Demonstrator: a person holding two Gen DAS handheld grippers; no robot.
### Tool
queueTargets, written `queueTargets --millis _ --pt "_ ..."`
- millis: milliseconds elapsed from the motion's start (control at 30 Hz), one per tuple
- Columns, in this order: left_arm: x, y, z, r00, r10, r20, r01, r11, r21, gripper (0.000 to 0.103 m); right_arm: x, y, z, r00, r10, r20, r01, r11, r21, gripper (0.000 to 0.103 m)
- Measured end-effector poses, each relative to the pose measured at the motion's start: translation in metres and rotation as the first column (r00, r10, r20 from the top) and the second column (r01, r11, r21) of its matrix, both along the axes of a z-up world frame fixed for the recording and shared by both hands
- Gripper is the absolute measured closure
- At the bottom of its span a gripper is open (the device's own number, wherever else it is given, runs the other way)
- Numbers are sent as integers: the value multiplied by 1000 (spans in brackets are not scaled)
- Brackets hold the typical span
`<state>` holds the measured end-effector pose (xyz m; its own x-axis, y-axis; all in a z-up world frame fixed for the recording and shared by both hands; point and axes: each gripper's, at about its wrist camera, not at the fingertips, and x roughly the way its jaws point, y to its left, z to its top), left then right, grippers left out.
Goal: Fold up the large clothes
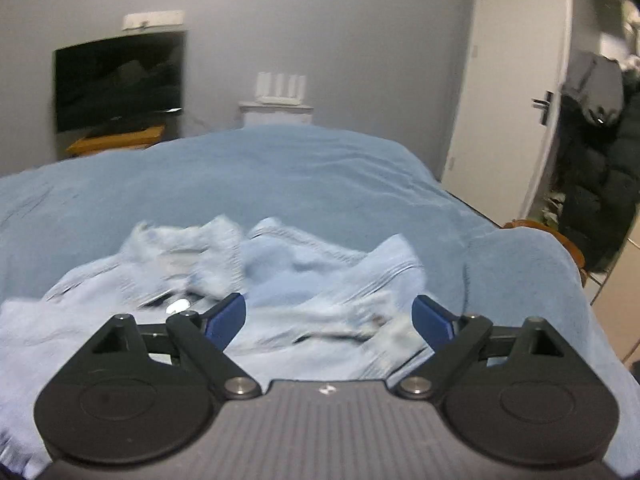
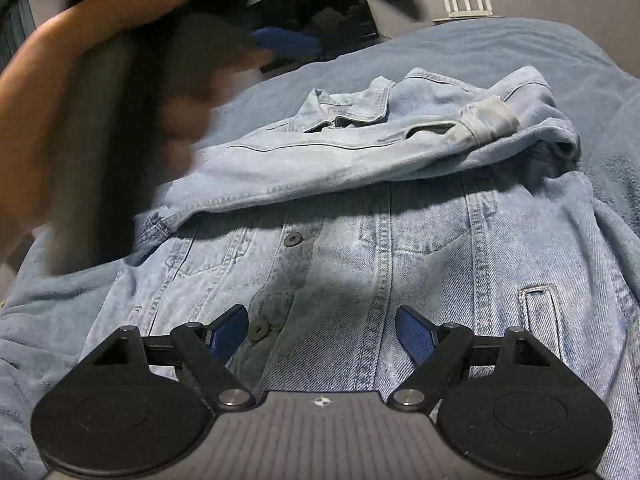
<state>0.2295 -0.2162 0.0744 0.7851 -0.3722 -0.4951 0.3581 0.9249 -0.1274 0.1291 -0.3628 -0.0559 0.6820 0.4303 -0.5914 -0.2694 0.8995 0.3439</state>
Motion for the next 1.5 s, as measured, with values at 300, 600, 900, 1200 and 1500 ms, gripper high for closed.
queueTargets --millis 300,600,900,1200,1500 --pt "-109 181 -38 952 246 -182 -228 967 114 10 -4 -1 -1 1000 -13 26 14 998 -56 20" --pt "-216 277 -95 839 404 -364 -442 897 -23 10 -31 -5 4 989 -90 120 104 988 -118 20" --pt "-235 280 -101 857 366 -362 -405 914 -33 10 -91 -56 48 957 -239 166 245 969 -15 20" --pt "-234 274 -102 862 336 -380 -375 926 -32 11 -130 -105 92 937 -301 175 332 924 -188 20" --pt "-240 280 -98 869 251 -427 -325 939 -109 23 -135 -125 70 954 -286 -91 280 957 -74 42"
